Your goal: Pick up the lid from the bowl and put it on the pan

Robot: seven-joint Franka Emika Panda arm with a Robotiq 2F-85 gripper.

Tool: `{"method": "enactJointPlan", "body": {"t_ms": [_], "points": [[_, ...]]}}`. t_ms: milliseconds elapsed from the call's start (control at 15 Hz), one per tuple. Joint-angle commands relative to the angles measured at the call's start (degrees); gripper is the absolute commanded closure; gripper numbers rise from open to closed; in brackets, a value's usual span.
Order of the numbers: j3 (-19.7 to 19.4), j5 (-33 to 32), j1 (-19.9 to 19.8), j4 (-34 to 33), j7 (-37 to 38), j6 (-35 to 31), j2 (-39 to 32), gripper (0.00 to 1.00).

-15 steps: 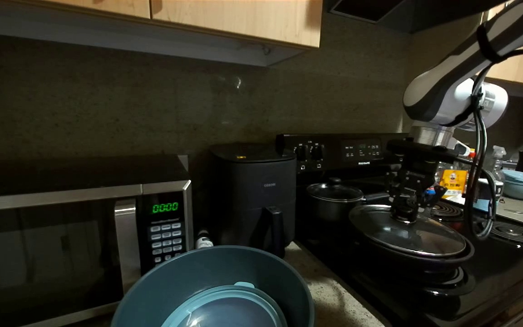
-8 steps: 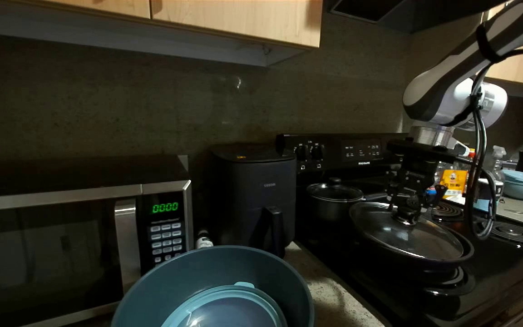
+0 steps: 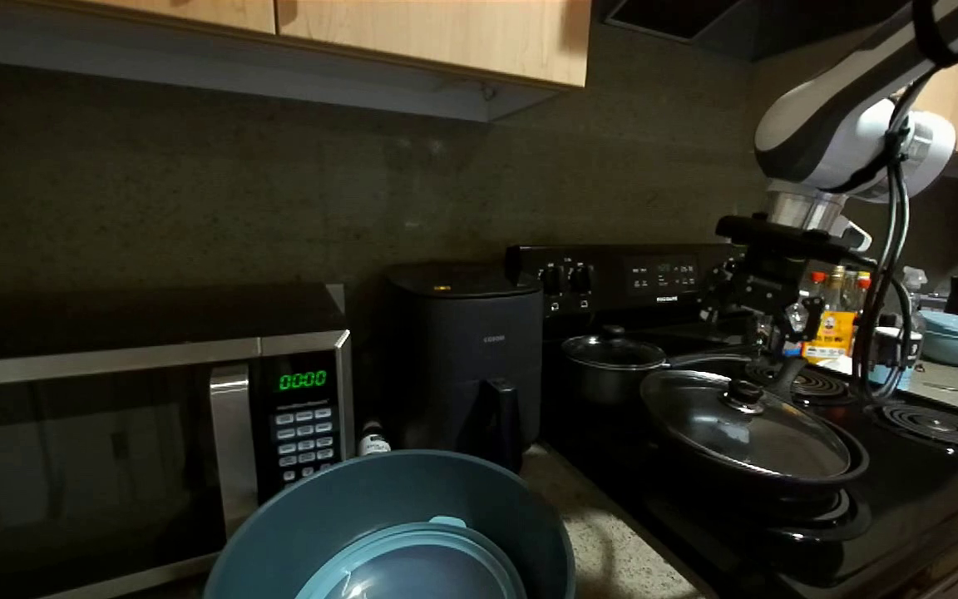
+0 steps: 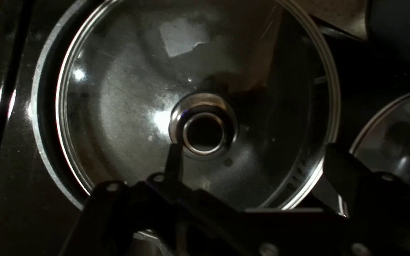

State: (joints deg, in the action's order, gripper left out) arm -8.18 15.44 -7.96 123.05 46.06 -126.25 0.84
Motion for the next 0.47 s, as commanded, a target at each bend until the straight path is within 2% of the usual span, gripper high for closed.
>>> {"method": "enactJointPlan", "body": {"t_ms": [0, 400], "points": [[0.12, 0.08, -0.18, -0.09, 0.25, -0.21, 1.27, 0.0], [0.12, 0.03, -0.18, -0.11, 0.31, 0.01, 1.28, 0.0]]}}
